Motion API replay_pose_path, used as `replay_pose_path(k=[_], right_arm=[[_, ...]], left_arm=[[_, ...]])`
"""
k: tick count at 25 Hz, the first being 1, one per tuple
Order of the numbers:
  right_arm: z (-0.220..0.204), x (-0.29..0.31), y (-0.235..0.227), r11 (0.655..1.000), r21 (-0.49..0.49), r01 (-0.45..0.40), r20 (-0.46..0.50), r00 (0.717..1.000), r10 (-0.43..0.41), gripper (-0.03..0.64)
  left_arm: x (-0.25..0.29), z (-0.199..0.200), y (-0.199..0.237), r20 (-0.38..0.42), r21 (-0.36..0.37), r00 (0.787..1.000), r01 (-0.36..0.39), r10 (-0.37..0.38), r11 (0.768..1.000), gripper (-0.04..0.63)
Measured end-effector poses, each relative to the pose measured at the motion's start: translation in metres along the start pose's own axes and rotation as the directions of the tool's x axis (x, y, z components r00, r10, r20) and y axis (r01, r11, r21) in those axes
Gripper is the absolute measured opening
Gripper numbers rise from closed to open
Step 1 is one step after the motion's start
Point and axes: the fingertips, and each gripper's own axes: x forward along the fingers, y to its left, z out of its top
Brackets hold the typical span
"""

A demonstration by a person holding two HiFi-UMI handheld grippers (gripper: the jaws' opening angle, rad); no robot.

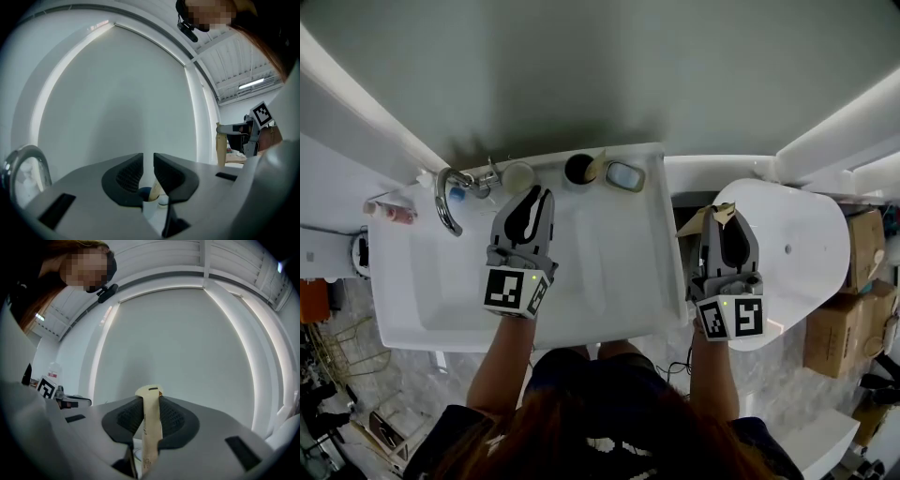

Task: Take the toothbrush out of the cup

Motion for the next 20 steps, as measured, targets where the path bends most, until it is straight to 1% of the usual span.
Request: replay_pose_path(k=[2,4,8,10,13,16,18,20], right_arm=[[-0.005,0.005,-0.002,1.0,0.001,-0.022,-0.011,1.0,0.022,0.097],[-0.01,0.011,-0.006,0.999,0.002,-0.037,-0.019,0.999,0.037,0.097],[-0.025,0.022,-0.016,0.999,0.017,-0.042,-0.043,0.998,0.043,0.097],[-0.031,0.028,-0.019,0.999,0.028,-0.041,-0.048,0.998,0.043,0.097],[-0.043,0.035,-0.02,0.998,0.04,-0.049,-0.058,0.997,0.051,0.097],[-0.054,0.041,-0.021,0.996,0.072,-0.057,-0.068,0.996,0.062,0.097],[-0.059,0.044,-0.02,0.994,0.088,-0.063,-0.07,0.995,0.07,0.097],[-0.064,0.045,-0.017,0.993,0.095,-0.065,-0.073,0.995,0.072,0.097]], left_arm=[[0.018,-0.013,-0.009,-0.03,-0.005,0.999,0.026,-0.026,1.0,0.1],[0.036,-0.025,-0.016,-0.056,-0.008,0.997,0.046,-0.046,0.999,0.128],[0.07,-0.049,-0.032,-0.107,-0.034,0.99,0.086,-0.089,0.996,0.158],[0.085,-0.061,-0.037,-0.133,-0.027,0.986,0.102,-0.105,0.994,0.18],[0.103,-0.08,-0.035,-0.162,-0.012,0.981,0.105,-0.106,0.994,0.207],[0.12,-0.099,-0.034,-0.193,-0.025,0.975,0.106,-0.109,0.994,0.215],[0.13,-0.108,-0.032,-0.206,-0.014,0.974,0.09,-0.091,0.996,0.215],[0.135,-0.112,-0.027,-0.209,0.021,0.976,0.064,-0.058,0.998,0.202]])
